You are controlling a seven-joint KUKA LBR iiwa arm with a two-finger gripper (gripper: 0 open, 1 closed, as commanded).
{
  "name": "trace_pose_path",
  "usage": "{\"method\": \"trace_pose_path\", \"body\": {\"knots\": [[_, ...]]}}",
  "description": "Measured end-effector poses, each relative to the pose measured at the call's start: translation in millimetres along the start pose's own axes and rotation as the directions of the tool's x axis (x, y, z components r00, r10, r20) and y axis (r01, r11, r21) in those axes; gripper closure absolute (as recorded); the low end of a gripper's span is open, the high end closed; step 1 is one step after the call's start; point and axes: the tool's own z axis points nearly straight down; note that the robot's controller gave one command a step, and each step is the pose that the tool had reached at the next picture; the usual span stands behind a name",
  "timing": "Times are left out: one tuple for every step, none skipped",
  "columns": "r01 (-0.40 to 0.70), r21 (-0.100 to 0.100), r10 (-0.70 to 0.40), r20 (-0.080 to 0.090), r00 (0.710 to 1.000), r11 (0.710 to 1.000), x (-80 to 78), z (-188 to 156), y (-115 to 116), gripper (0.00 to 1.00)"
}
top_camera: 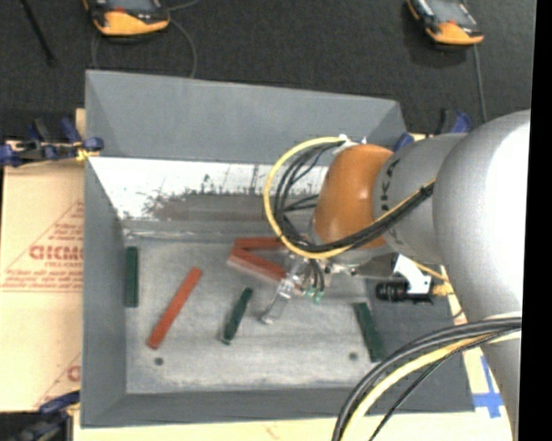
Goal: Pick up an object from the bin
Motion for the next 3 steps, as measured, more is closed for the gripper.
{"method": "trace_pose_path", "body": {"knots": [[0.004, 0.002, -0.004, 0.0, 1.0, 1.0, -2.0, -1.3, -0.3, 0.0], [0.007, 0.002, -0.007, 0.001, 1.0, 1.0, -2.4, -2.4, -0.1, 1.0], [0.013, 0.0, -0.013, 0.001, 1.0, 1.0, -5.1, -51.6, 0.4, 1.0]]}}
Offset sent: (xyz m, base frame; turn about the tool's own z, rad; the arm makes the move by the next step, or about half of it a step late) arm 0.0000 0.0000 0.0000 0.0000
